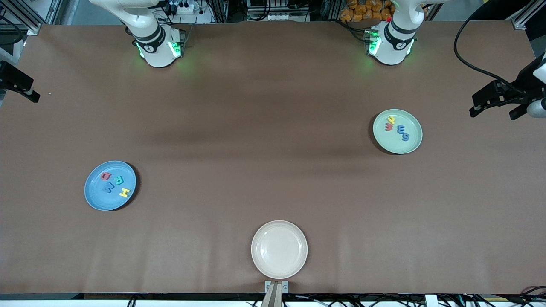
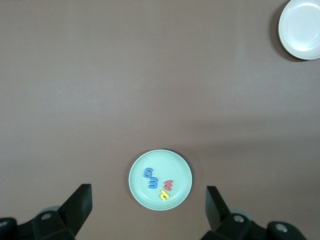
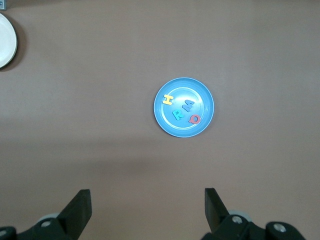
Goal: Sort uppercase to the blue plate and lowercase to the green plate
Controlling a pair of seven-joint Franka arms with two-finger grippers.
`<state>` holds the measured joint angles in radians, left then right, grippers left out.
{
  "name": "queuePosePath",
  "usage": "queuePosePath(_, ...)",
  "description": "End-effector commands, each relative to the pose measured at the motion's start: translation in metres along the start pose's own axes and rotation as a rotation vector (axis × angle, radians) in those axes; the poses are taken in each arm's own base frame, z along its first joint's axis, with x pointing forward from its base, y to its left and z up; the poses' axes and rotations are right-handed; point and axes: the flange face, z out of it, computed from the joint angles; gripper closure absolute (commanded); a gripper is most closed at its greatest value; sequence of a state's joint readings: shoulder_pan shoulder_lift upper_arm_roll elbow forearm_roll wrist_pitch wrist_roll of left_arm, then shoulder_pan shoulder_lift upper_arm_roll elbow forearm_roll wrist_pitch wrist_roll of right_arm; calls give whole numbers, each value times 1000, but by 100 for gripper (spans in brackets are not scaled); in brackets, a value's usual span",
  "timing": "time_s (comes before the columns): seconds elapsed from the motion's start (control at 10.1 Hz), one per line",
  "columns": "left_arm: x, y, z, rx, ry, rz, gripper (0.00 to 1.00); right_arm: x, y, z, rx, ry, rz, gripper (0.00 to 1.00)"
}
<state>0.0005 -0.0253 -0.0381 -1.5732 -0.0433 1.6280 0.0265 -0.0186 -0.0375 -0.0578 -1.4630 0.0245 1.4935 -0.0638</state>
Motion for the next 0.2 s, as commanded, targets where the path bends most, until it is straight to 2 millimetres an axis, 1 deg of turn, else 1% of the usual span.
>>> queuePosePath(0.0,-5,2,-5,-2,-5,-10,0,1,0,-5,-6,-3,6,0)
queuePosePath(0.1,-5,2,-5,-2,-5,-11,0,1,-1,-4,-6,-4,4,0)
